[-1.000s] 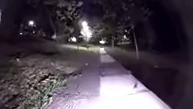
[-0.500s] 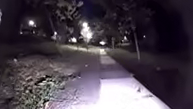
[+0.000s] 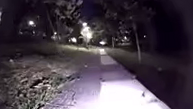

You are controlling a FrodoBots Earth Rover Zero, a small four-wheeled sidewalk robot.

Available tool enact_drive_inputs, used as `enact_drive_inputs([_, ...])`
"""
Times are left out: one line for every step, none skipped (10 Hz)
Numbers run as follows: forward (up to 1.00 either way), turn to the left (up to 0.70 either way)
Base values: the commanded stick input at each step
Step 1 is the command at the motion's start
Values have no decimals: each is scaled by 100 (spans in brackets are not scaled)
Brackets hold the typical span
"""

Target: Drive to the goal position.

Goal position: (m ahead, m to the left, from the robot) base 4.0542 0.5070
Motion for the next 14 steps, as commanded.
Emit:
enact_drive_inputs([30,0])
enact_drive_inputs([30,0])
enact_drive_inputs([30,0])
enact_drive_inputs([30,0])
enact_drive_inputs([30,0])
enact_drive_inputs([30,0])
enact_drive_inputs([30,0])
enact_drive_inputs([30,0])
enact_drive_inputs([30,0])
enact_drive_inputs([30,0])
enact_drive_inputs([30,0])
enact_drive_inputs([30,0])
enact_drive_inputs([30,0])
enact_drive_inputs([30,0])
